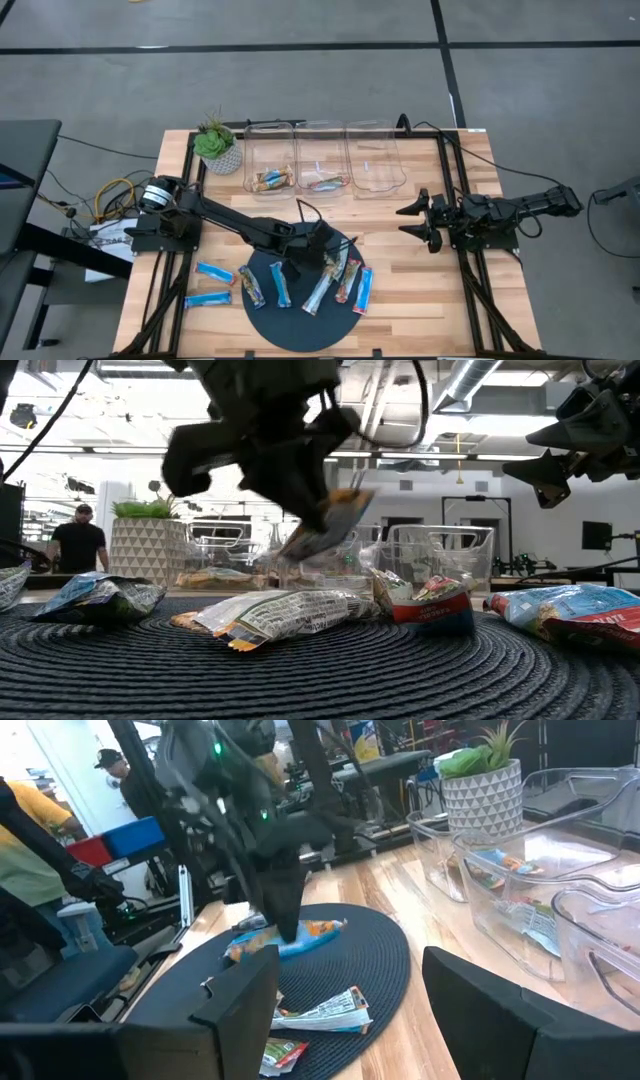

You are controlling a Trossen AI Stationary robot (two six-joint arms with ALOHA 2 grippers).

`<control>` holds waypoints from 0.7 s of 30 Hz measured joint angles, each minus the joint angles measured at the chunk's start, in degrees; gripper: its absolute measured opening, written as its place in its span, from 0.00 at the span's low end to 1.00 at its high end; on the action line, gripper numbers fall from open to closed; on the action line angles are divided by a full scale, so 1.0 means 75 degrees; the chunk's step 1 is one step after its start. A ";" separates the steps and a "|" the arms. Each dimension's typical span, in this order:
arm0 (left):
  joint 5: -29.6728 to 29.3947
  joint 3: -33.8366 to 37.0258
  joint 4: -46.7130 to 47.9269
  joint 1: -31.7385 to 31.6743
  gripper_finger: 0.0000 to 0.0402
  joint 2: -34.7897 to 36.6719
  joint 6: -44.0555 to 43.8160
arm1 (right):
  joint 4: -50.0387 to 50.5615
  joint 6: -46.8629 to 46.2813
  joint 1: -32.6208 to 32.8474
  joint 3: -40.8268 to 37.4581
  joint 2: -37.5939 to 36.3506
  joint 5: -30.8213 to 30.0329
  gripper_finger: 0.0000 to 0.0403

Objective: Pick and place Granola Bars by type
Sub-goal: Put the orange bar into the left transparent bin

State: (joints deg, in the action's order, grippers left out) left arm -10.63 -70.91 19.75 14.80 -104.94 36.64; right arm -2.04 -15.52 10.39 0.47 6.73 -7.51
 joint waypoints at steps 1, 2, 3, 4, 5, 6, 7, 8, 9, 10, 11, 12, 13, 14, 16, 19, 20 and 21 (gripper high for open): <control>-0.0116 0.0000 -0.0085 -0.0011 0.08 0.0068 -0.0057 | 0.0000 0.0002 0.0001 -0.0001 0.0000 0.0000 0.60; -0.0246 0.0000 -0.0148 -0.0021 0.08 0.0146 -0.0102 | 0.0000 0.0002 0.0003 -0.0002 0.0001 0.0000 0.60; -0.0366 0.0000 -0.0218 -0.0028 0.08 0.0232 -0.0138 | 0.0000 0.0002 0.0001 0.0000 0.0002 0.0000 0.60; -0.0485 -0.0014 -0.0284 -0.0031 0.08 0.0321 -0.0152 | 0.0000 0.0002 0.0003 -0.0003 0.0002 0.0000 0.60; -0.0603 -0.0045 -0.0307 -0.0031 0.08 0.0416 -0.0155 | 0.0000 0.0002 0.0003 -0.0001 0.0000 0.0000 0.60; -0.0700 -0.0079 -0.0354 -0.0031 0.08 0.0486 -0.0155 | 0.0000 -0.0001 0.0003 -0.0003 -0.0001 0.0000 0.60; -0.0800 -0.0122 -0.0409 -0.0031 0.08 0.0569 -0.0155 | 0.0000 0.0001 0.0001 -0.0003 -0.0001 0.0000 0.60; -0.0893 -0.0188 -0.0414 -0.0031 0.08 0.0639 -0.0152 | -0.0001 0.0002 0.0000 -0.0002 0.0000 0.0000 0.60; -0.0955 -0.0260 -0.0420 -0.0033 0.08 0.0706 -0.0151 | -0.0001 0.0002 0.0001 -0.0003 -0.0001 0.0000 0.60; -0.1027 -0.0335 -0.0417 -0.0041 0.08 0.0773 -0.0152 | 0.0000 0.0002 0.0003 -0.0003 0.0000 0.0000 0.60; -0.1092 -0.0431 -0.0408 -0.0049 0.08 0.0830 -0.0157 | 0.0000 0.0002 0.0002 -0.0003 -0.0001 0.0000 0.60; -0.1164 -0.0520 -0.0412 -0.0065 0.08 0.0885 -0.0164 | 0.0000 0.0002 0.0003 -0.0003 0.0001 0.0000 0.60; -0.1240 -0.0601 -0.0408 -0.0076 0.08 0.0942 -0.0175 | -0.0003 0.0002 0.0003 -0.0003 0.0001 0.0000 0.60; -0.1300 -0.0698 -0.0401 -0.0093 0.08 0.0990 -0.0182 | -0.0001 -0.0001 0.0000 0.0000 -0.0001 0.0000 0.60; -0.1457 -0.0906 -0.0399 -0.0106 0.08 0.1060 -0.0193 | -0.0001 -0.0001 0.0003 -0.0001 0.0000 0.0000 0.60; -0.1757 -0.1243 -0.0391 -0.0109 0.08 0.1127 -0.0199 | -0.0003 -0.0001 0.0003 -0.0003 -0.0001 0.0000 0.60; -0.1802 -0.1355 -0.0397 -0.0109 0.08 0.1130 -0.0201 | -0.0003 0.0002 0.0003 -0.0003 -0.0001 0.0000 0.60; -0.1843 -0.1449 -0.0414 -0.0106 0.08 0.1130 -0.0202 | -0.0003 0.0002 0.0001 0.0000 0.0002 0.0000 0.60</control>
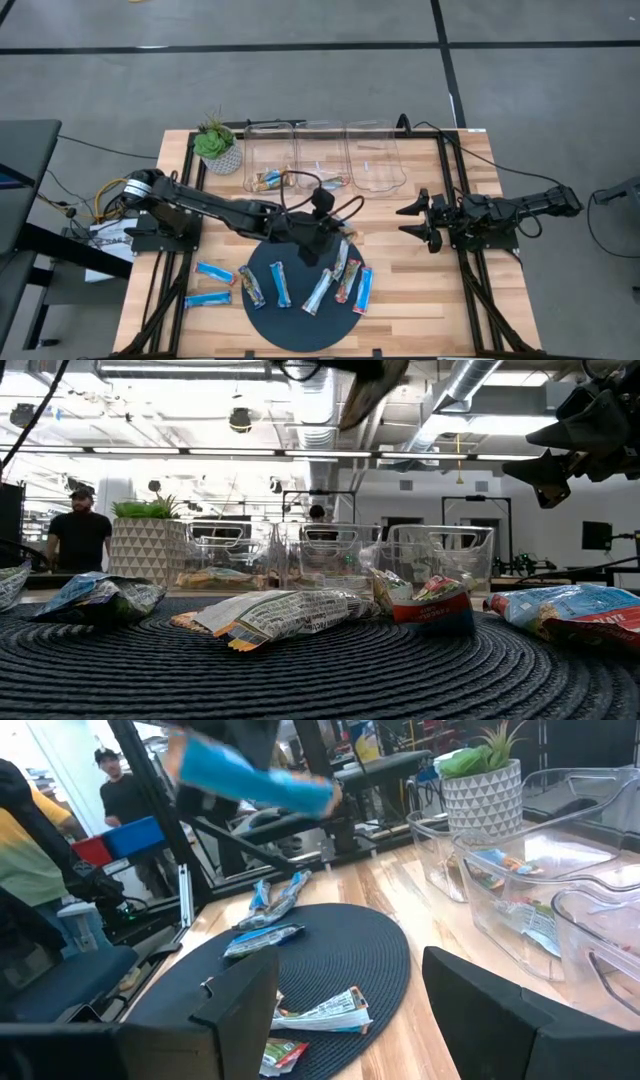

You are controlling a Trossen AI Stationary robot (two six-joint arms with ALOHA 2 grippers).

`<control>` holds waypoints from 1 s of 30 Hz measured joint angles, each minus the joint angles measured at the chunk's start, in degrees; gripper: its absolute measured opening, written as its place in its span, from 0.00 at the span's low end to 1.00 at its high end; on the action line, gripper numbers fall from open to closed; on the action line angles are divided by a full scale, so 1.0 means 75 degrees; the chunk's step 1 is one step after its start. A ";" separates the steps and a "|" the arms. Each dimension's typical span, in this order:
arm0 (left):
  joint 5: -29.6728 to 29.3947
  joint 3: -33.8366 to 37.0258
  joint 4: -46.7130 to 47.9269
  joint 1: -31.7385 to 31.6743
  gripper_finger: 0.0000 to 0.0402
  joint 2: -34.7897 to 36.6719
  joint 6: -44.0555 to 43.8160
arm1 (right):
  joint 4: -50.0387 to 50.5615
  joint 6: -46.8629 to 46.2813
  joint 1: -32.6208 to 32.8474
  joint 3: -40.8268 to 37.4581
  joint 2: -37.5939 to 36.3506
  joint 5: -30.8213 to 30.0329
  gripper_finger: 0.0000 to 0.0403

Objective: Pick and place Granola Bars by type
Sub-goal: Put the orange bar into the left transparent bin

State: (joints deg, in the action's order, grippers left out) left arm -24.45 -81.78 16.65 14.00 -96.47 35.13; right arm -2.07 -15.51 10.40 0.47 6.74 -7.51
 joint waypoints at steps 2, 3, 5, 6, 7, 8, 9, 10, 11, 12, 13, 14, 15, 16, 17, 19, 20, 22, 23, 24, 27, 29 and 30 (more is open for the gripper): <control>-0.0041 -0.0121 0.0005 -0.0004 0.08 0.0000 -0.0003 | 0.0000 0.0000 -0.0001 -0.0003 -0.0003 0.0000 0.60; -0.0040 -0.0149 0.0006 -0.0019 0.08 0.0000 -0.0003 | 0.0000 0.0000 -0.0001 -0.0002 0.0000 0.0000 0.60; -0.0032 -0.0156 0.0019 -0.0065 0.08 0.0000 -0.0003 | 0.0000 -0.0001 -0.0001 0.0000 -0.0003 0.0000 0.60; -0.0034 -0.0156 0.0063 -0.0101 0.08 0.0000 -0.0003 | 0.0000 0.0000 0.0000 -0.0003 0.0000 0.0000 0.60; -0.0040 -0.0156 0.0116 -0.0151 0.08 0.0000 -0.0015 | 0.0000 0.0000 0.0001 -0.0001 -0.0002 0.0000 0.60; -0.0051 -0.0156 0.0148 -0.0209 0.08 0.0000 -0.0064 | 0.0000 -0.0001 0.0000 0.0000 0.0000 0.0000 0.60; -0.0067 -0.0156 0.0185 -0.0266 0.08 0.0000 -0.0129 | 0.0000 -0.0001 -0.0001 -0.0003 0.0000 0.0000 0.60; -0.0074 -0.0156 0.0249 -0.0335 0.08 0.0000 -0.0205 | 0.0000 0.0000 0.0001 -0.0001 -0.0002 0.0000 0.60; -0.0087 -0.0156 0.0327 -0.0414 0.08 0.0000 -0.0277 | 0.0000 0.0000 0.0001 -0.0003 0.0000 0.0000 0.60; -0.0117 -0.0156 0.0429 -0.0495 0.08 0.0000 -0.0356 | 0.0000 0.0000 0.0000 -0.0003 0.0000 0.0000 0.60; -0.0189 -0.0156 0.0527 -0.0584 0.08 0.0000 -0.0410 | 0.0000 0.0000 -0.0001 -0.0003 0.0000 0.0000 0.60; -0.0300 -0.0156 0.0612 -0.0678 0.08 0.0000 -0.0450 | 0.0000 0.0000 -0.0001 0.0000 0.0000 0.0000 0.60; -0.0437 -0.0156 0.0700 -0.0783 0.08 0.0000 -0.0467 | 0.0000 0.0000 0.0000 0.0000 -0.0002 0.0000 0.60; -0.0588 -0.0156 0.0804 -0.0892 0.08 0.0000 -0.0480 | 0.0000 0.0000 0.0001 0.0000 -0.0001 0.0000 0.60; -0.0746 -0.0156 0.0908 -0.1007 0.08 0.0000 -0.0486 | 0.0000 0.0000 0.0001 -0.0001 -0.0001 0.0000 0.60; -0.1091 -0.0156 0.1120 -0.1253 0.08 0.0000 -0.0486 | 0.0000 -0.0001 0.0001 -0.0003 -0.0001 0.0000 0.60; -0.1263 -0.0156 0.1214 -0.1374 0.08 0.0000 -0.0489 | 0.0000 0.0000 -0.0001 -0.0003 -0.0003 0.0000 0.60; -0.1565 -0.0156 0.1426 -0.1622 0.08 0.0000 -0.0486 | 0.0000 0.0000 0.0001 -0.0003 0.0000 0.0000 0.60; -0.1691 -0.0156 0.1566 -0.1763 0.08 0.0000 -0.0486 | 0.0000 0.0000 -0.0001 -0.0002 0.0000 0.0000 0.60; -0.1800 -0.0156 0.1693 -0.1901 0.08 0.0000 -0.0486 | 0.0000 0.0000 0.0000 -0.0001 -0.0001 0.0000 0.60; -0.1988 -0.0156 0.2121 -0.2350 0.08 0.0000 -0.0591 | 0.0000 -0.0002 -0.0001 -0.0003 -0.0002 0.0000 0.60; -0.2016 -0.0156 0.2461 -0.2670 0.08 -0.0003 -0.0746 | 0.0000 0.0000 0.0001 -0.0003 -0.0003 0.0000 0.60; -0.2019 -0.0156 0.2633 -0.2824 0.08 -0.0003 -0.0847 | 0.0000 0.0000 -0.0001 -0.0001 0.0000 0.0000 0.60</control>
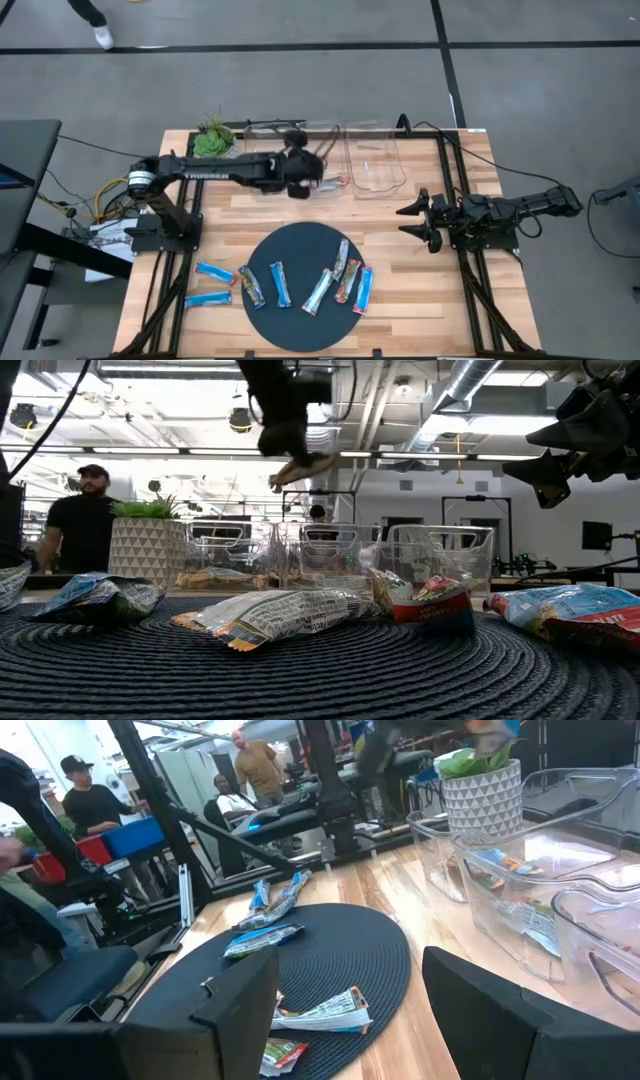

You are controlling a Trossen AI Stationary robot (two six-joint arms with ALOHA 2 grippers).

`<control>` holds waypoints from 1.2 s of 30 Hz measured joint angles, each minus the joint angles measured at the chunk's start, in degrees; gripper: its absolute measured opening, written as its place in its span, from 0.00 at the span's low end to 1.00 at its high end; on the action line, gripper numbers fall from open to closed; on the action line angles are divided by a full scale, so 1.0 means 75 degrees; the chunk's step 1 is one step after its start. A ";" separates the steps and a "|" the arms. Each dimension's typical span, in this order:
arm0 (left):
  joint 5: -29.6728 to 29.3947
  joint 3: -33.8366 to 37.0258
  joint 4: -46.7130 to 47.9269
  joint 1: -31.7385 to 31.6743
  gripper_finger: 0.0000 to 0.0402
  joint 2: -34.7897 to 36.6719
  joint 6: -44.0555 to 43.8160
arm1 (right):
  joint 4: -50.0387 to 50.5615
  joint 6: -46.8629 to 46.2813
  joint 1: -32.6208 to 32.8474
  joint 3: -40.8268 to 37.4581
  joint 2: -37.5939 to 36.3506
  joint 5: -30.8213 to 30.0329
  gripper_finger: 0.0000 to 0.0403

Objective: Pick and place Granola Bars by type
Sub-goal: Put the orange bar into the left transparent bin

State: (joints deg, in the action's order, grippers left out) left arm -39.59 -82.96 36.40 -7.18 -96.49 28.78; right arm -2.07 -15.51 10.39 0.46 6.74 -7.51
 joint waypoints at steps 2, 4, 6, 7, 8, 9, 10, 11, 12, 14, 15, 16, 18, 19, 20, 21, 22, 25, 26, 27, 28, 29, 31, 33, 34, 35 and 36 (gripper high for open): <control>-0.0006 0.0000 0.0333 -0.0302 0.08 0.0000 -0.0196 | 0.0000 0.0000 0.0001 0.0001 0.0000 0.0000 0.60; -0.0020 0.0000 0.0618 -0.0568 0.08 0.0000 -0.0380 | 0.0000 -0.0001 0.0002 -0.0001 -0.0001 0.0000 0.60; 0.0016 0.0000 0.0885 -0.0802 0.08 0.0000 -0.0555 | 0.0000 0.0000 0.0003 -0.0001 -0.0003 0.0000 0.60; 0.0061 0.0000 0.1022 -0.0913 0.08 -0.0001 -0.0647 | 0.0000 0.0000 0.0000 0.0001 0.0000 0.0000 0.60; 0.0118 0.0000 0.1163 -0.1025 0.08 0.0005 -0.0740 | 0.0000 0.0000 0.0001 0.0000 0.0000 0.0000 0.60; 0.0239 0.0000 0.1308 -0.1137 0.08 0.0019 -0.0829 | 0.0000 0.0000 0.0001 0.0001 -0.0003 0.0000 0.60; 0.0358 0.0000 0.1423 -0.1239 0.08 0.0030 -0.0913 | 0.0000 -0.0001 0.0003 -0.0001 -0.0001 0.0000 0.60; 0.0482 0.0000 0.1523 -0.1346 0.08 0.0038 -0.1004 | 0.0000 0.0000 0.0001 -0.0001 0.0000 0.0000 0.60; 0.0600 0.0000 0.1628 -0.1447 0.08 0.0038 -0.1121 | 0.0000 0.0000 0.0001 -0.0001 0.0000 0.0000 0.60; 0.0784 0.0000 0.1911 -0.1651 0.08 0.0038 -0.1335 | 0.0000 -0.0001 0.0002 0.0000 0.0000 0.0000 0.60; 0.0859 0.0000 0.2067 -0.1748 0.08 0.0038 -0.1434 | 0.0000 -0.0002 0.0002 0.0001 -0.0002 0.0000 0.60; 0.0932 0.0000 0.2209 -0.1842 0.08 0.0038 -0.1510 | 0.0000 0.0000 0.0000 0.0001 -0.0003 0.0000 0.60; 0.1194 0.0000 0.2500 -0.2021 0.08 0.0038 -0.1572 | 0.0000 0.0000 0.0003 -0.0001 0.0000 0.0000 0.60; 0.1342 0.0000 0.2629 -0.2105 0.08 0.0038 -0.1612 | 0.0000 0.0000 0.0003 0.0000 -0.0001 0.0000 0.60; 0.1482 0.0000 0.2728 -0.2187 0.08 0.0038 -0.1639 | 0.0000 0.0000 0.0003 0.0001 0.0000 0.0000 0.60; 0.1619 0.0000 0.2818 -0.2269 0.08 0.0038 -0.1669 | 0.0000 0.0000 0.0002 -0.0001 -0.0002 0.0000 0.60; 0.1740 0.0000 0.2899 -0.2342 0.08 0.0038 -0.1677 | 0.0000 -0.0001 0.0001 0.0000 -0.0003 0.0000 0.60; 0.1965 0.0000 0.3016 -0.2528 0.08 0.0041 -0.1677 | 0.0000 -0.0002 0.0001 0.0000 0.0000 0.0000 0.60; 0.2017 0.0000 0.3032 -0.2585 0.08 0.0041 -0.1677 | 0.0000 0.0000 0.0003 -0.0001 -0.0003 0.0000 0.60; 0.2037 0.0000 0.3045 -0.2630 0.08 0.0041 -0.1677 | 0.0000 -0.0003 0.0000 0.0001 0.0000 0.0000 0.60; 0.2043 0.0000 0.3064 -0.2673 0.08 0.0041 -0.1677 | 0.0000 0.0000 0.0002 0.0000 -0.0001 0.0000 0.60; 0.2044 0.0000 0.3091 -0.2718 0.08 0.0044 -0.1677 | 0.0000 0.0000 0.0003 0.0001 -0.0002 0.0000 0.60; 0.2055 0.0066 0.3078 -0.2796 0.08 0.0058 -0.1677 | 0.0000 0.0000 0.0002 0.0001 -0.0002 0.0000 0.60; 0.2246 0.0232 0.3054 -0.2885 0.08 0.0061 -0.1674 | 0.0000 0.0000 0.0002 0.0000 0.0000 0.0000 0.60; 0.2389 0.0332 0.3043 -0.2915 0.08 0.0061 -0.1652 | 0.0000 0.0000 0.0003 0.0000 -0.0003 0.0000 0.60; 0.2547 0.0431 0.3012 -0.2944 0.08 0.0061 -0.1588 | 0.0000 0.0000 0.0002 -0.0001 -0.0001 0.0000 0.60; 0.2651 0.0560 0.2893 -0.2962 0.08 0.0061 -0.1511 | 0.0000 -0.0001 0.0001 -0.0001 -0.0001 0.0000 0.60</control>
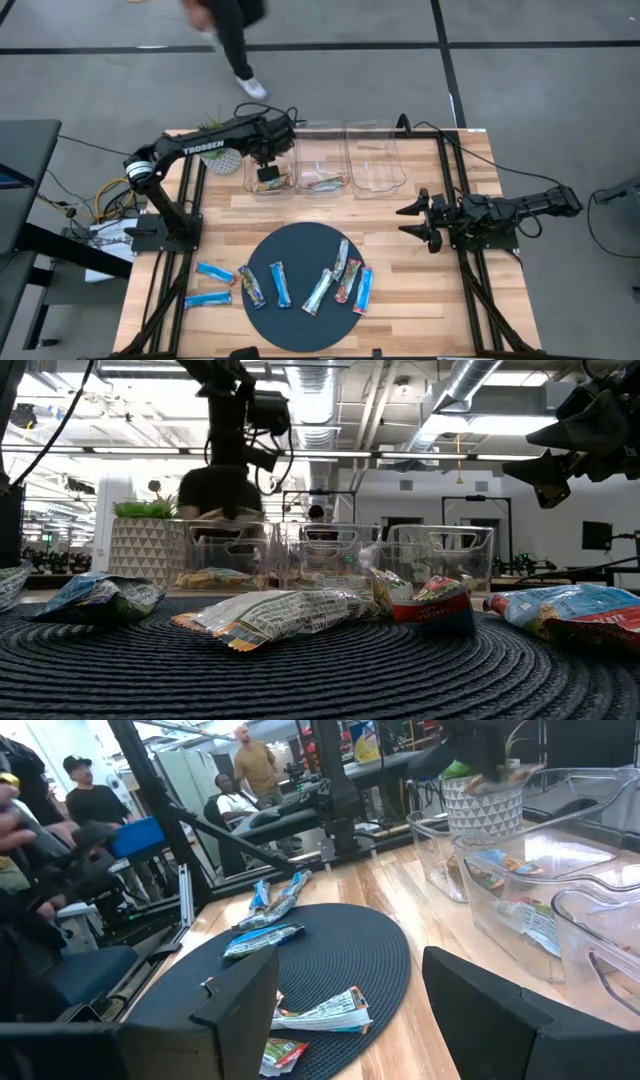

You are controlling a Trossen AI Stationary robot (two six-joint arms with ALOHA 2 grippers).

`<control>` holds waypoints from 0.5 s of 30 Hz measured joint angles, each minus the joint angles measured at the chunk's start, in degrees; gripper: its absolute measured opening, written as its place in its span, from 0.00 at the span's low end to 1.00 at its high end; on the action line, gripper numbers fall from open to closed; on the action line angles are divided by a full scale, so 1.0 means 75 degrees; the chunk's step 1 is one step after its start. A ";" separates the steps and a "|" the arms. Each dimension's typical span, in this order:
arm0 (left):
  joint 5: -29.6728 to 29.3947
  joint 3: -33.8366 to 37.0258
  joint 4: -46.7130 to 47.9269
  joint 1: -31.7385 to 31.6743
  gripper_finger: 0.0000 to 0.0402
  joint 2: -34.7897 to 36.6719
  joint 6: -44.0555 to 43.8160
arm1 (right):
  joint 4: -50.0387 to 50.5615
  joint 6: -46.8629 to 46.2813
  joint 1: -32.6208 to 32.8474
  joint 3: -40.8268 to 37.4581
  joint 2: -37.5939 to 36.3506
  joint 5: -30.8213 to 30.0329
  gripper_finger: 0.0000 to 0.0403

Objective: Pick and place Granola Bars by type
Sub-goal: Put the orange bar into the left transparent bin

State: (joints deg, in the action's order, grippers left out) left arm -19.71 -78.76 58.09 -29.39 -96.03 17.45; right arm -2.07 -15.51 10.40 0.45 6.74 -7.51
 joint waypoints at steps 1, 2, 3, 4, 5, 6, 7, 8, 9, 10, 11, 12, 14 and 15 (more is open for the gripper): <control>0.0065 0.0141 -0.0193 -0.0005 0.08 0.0000 0.0067 | 0.0000 0.0001 -0.0001 0.0001 0.0001 0.0000 0.60; 0.0093 0.0284 -0.0398 -0.0020 0.08 -0.0002 0.0119 | 0.0000 0.0001 0.0002 -0.0001 0.0001 0.0000 0.60; 0.0119 0.0414 -0.0560 -0.0039 0.08 -0.0006 0.0165 | 0.0000 0.0001 0.0001 0.0002 0.0001 0.0000 0.60; 0.0167 0.0520 -0.0698 -0.0061 0.08 -0.0006 0.0223 | 0.0000 0.0000 0.0002 -0.0001 0.0001 -0.0002 0.60; 0.0204 0.0634 -0.0898 -0.0084 0.08 -0.0006 0.0304 | 0.0000 0.0000 0.0000 0.0001 0.0000 0.0000 0.60; 0.0220 0.0769 -0.1156 -0.0101 0.08 -0.0006 0.0409 | 0.0000 0.0000 0.0002 0.0000 0.0000 0.0000 0.60; 0.0244 0.0882 -0.1328 -0.0119 0.08 -0.0006 0.0492 | 0.0000 -0.0001 0.0001 -0.0001 -0.0001 0.0000 0.60; 0.0260 0.0977 -0.1415 -0.0142 0.08 -0.0006 0.0565 | 0.0000 0.0001 0.0002 0.0001 0.0001 0.0000 0.60; 0.0261 0.1063 -0.1487 -0.0176 0.08 -0.0006 0.0627 | 0.0000 0.0001 0.0000 -0.0001 -0.0001 0.0000 0.60; 0.0269 0.1143 -0.1585 -0.0208 0.08 -0.0006 0.0688 | 0.0000 -0.0002 0.0002 0.0002 -0.0002 0.0000 0.60; 0.0287 0.1237 -0.1708 -0.0233 0.08 -0.0006 0.0763 | 0.0000 0.0001 0.0002 0.0000 -0.0001 0.0000 0.60; 0.0360 0.1327 -0.1799 -0.0267 0.08 -0.0006 0.0836 | 0.0000 0.0001 -0.0001 0.0002 -0.0002 0.0000 0.60; 0.0627 0.1512 -0.1958 -0.0328 0.08 -0.0006 0.0995 | 0.0000 0.0001 0.0000 0.0002 0.0000 0.0000 0.60; 0.0812 0.1586 -0.2024 -0.0352 0.08 -0.0007 0.1071 | 0.0000 -0.0001 0.0000 0.0000 0.0000 -0.0002 0.60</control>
State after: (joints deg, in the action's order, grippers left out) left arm -13.62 -66.87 42.91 -32.03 -96.08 25.48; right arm -2.07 -15.52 10.40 0.46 6.74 -7.52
